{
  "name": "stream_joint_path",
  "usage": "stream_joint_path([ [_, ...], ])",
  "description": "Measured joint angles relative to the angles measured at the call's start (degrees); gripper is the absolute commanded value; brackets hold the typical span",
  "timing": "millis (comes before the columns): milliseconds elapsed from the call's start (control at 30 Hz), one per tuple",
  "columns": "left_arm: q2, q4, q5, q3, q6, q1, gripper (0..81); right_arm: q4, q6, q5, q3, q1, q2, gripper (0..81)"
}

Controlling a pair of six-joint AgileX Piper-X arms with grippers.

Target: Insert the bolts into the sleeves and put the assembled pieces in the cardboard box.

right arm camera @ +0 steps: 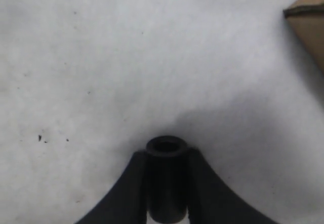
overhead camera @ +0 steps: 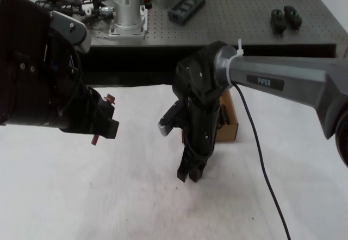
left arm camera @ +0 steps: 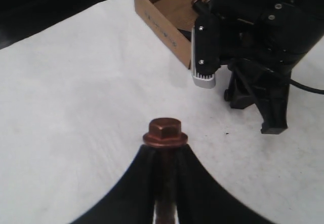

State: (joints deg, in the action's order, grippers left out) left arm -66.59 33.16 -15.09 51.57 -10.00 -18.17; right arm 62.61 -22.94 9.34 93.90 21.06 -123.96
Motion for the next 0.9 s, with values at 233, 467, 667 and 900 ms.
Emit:
stream_joint_path([
  [233, 0.0, -0.22, -10.2, -0.15, 0.63, 0.0, 0.7, -0.06, 2.6, 21.14, -5.24, -9.39, 13.55, 1.5],
  [467, 0.0, -15.4, -30.42, -4.69, 13.02, 0.0, 0.7, -9.22, 6.18, 29.3, -24.07, -12.97, 37.94, 1.5],
  [667, 0.0, -48.31, -32.52, -12.52, 36.25, -0.22, 0.7, -25.89, 16.35, 33.54, -40.59, -8.12, 49.88, 1.5],
  [900, 0.0, -59.71, -28.69, -13.2, 45.95, -5.07, 0.7, -55.05, 32.98, 36.28, -57.49, 3.69, 52.73, 1.5],
])
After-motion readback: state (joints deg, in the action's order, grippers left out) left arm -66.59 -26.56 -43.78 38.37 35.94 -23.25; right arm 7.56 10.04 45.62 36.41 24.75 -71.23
